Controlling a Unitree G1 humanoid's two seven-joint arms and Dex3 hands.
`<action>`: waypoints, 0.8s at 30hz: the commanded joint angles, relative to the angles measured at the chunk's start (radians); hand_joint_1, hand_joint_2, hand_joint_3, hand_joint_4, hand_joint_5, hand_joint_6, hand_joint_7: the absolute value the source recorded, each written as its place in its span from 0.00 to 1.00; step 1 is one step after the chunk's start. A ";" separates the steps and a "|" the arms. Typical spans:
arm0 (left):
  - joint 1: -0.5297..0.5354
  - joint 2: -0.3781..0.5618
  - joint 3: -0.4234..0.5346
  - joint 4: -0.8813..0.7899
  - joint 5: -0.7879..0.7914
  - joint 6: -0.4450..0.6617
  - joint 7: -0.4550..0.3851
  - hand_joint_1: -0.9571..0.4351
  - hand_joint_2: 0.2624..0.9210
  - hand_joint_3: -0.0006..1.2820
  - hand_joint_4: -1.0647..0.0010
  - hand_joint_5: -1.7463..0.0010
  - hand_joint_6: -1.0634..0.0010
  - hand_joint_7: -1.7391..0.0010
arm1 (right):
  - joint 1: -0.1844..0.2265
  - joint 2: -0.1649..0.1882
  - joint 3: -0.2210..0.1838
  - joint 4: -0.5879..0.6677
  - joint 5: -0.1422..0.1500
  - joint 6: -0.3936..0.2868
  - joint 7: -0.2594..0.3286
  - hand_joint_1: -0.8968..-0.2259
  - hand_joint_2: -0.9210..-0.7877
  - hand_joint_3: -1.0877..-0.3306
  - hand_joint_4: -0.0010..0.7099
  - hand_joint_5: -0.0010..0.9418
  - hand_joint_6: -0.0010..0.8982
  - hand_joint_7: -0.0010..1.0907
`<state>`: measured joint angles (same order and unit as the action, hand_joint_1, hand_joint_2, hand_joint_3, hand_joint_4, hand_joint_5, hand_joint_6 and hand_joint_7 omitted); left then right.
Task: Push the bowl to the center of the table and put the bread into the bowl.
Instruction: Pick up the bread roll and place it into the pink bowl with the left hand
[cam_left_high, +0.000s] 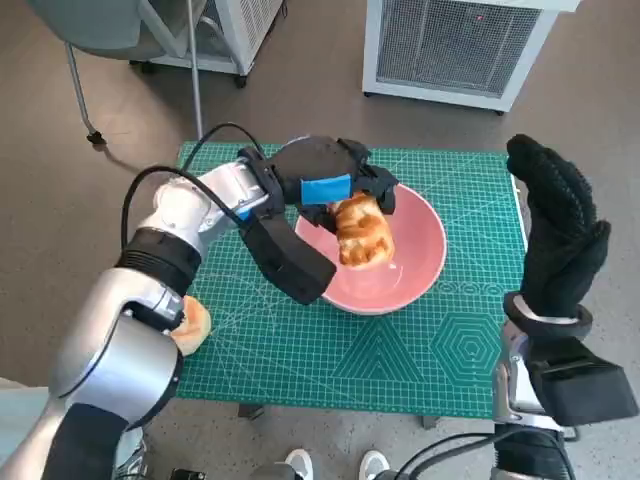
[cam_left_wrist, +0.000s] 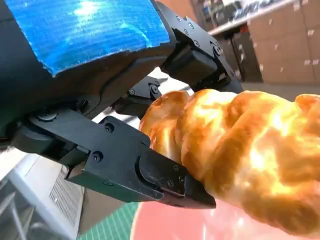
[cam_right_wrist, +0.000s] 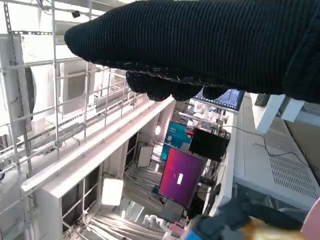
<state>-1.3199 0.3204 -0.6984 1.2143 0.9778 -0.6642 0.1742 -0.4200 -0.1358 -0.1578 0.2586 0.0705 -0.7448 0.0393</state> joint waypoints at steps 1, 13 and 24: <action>0.019 -0.006 0.016 0.010 -0.045 0.025 -0.077 0.65 0.93 0.09 0.66 0.76 0.65 0.67 | 0.025 0.001 -0.003 -0.004 -0.014 0.017 -0.009 0.57 0.00 0.41 0.43 0.00 0.00 0.59; 0.065 0.061 0.106 -0.082 -0.200 0.008 -0.334 0.63 0.92 0.01 0.79 1.00 0.67 0.92 | 0.014 0.002 0.000 0.006 -0.017 0.018 -0.010 0.57 0.00 0.42 0.44 0.00 0.00 0.58; 0.222 0.310 0.256 -0.404 -0.389 -0.100 -0.528 0.62 0.89 0.00 0.88 1.00 0.76 0.97 | 0.011 0.009 0.010 0.009 -0.011 0.022 -0.007 0.58 0.00 0.41 0.44 0.00 0.00 0.58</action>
<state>-1.1504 0.5394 -0.4919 0.8930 0.6502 -0.7372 -0.3048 -0.4197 -0.1346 -0.1520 0.2619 0.0704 -0.7413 0.0372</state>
